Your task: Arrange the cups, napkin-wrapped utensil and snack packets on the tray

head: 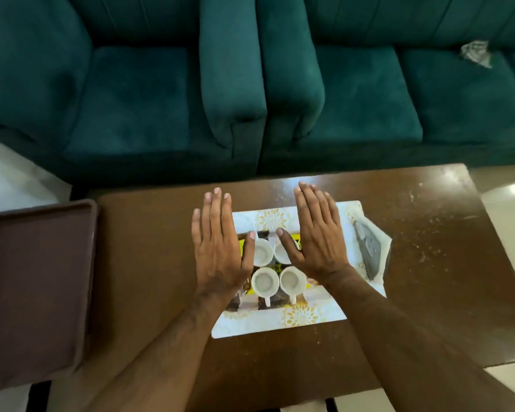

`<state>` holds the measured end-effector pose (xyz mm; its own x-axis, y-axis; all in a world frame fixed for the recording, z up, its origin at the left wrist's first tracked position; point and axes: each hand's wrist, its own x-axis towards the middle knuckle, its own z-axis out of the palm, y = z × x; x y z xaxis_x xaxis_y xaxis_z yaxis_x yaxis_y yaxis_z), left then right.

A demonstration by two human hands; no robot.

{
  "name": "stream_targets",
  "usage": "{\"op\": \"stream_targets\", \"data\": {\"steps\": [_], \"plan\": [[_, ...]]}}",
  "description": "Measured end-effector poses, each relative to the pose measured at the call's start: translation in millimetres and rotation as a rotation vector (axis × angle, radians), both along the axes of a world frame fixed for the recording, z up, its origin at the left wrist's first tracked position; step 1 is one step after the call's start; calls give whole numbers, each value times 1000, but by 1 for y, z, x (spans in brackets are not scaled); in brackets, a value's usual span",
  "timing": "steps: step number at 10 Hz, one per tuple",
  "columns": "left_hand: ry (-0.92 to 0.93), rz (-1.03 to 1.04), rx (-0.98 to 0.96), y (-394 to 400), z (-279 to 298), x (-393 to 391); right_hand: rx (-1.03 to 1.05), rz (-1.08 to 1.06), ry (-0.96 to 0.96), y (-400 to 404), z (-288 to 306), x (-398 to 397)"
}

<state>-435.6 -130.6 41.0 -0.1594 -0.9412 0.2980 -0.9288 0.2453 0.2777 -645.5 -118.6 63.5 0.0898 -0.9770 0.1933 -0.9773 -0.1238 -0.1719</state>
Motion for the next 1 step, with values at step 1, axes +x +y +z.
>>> {"op": "stream_targets", "data": {"steps": [1], "plan": [[-12, 41, -21, -18, 42, 9, -31, 25, -7, -18, 44, 7]]}}
